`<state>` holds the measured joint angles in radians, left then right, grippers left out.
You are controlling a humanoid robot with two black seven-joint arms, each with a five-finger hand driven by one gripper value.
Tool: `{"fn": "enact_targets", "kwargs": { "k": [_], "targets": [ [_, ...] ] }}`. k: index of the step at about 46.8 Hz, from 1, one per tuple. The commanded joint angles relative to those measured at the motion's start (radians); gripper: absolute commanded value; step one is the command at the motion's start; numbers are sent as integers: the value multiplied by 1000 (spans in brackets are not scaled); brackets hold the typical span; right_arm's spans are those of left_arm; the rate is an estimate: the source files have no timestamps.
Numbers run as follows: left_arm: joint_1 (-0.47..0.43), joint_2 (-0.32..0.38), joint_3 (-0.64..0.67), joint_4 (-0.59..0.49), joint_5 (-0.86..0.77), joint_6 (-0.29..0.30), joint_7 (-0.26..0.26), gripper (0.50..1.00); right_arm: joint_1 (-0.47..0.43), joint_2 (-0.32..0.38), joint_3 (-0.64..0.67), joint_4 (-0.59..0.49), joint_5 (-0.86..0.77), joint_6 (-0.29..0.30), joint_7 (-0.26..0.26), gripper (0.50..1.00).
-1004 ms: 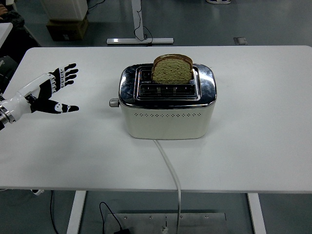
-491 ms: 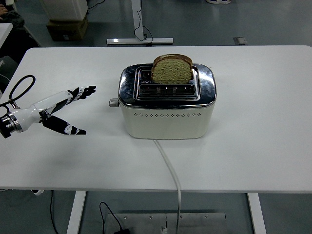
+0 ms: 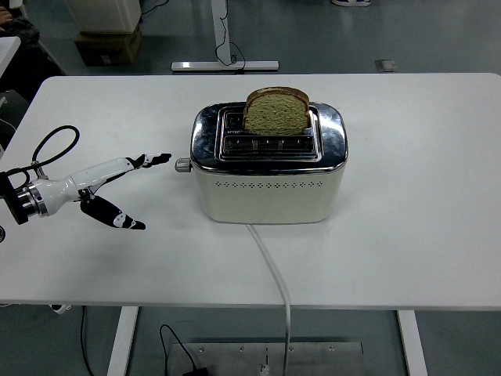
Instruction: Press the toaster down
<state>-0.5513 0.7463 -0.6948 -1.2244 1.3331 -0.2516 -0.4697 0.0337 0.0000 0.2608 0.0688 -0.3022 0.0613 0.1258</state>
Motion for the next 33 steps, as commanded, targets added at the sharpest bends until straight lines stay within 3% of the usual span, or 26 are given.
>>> {"fn": "enact_targets", "kwargs": {
  "k": [1, 33],
  "targets": [
    [-2, -4, 0, 0, 0, 2, 2, 1000, 0, 0, 0, 0, 0, 0, 0, 998],
    [2, -22, 1, -30, 67, 2, -6, 1000, 0, 0, 0, 0, 0, 0, 0, 998]
  ]
}}
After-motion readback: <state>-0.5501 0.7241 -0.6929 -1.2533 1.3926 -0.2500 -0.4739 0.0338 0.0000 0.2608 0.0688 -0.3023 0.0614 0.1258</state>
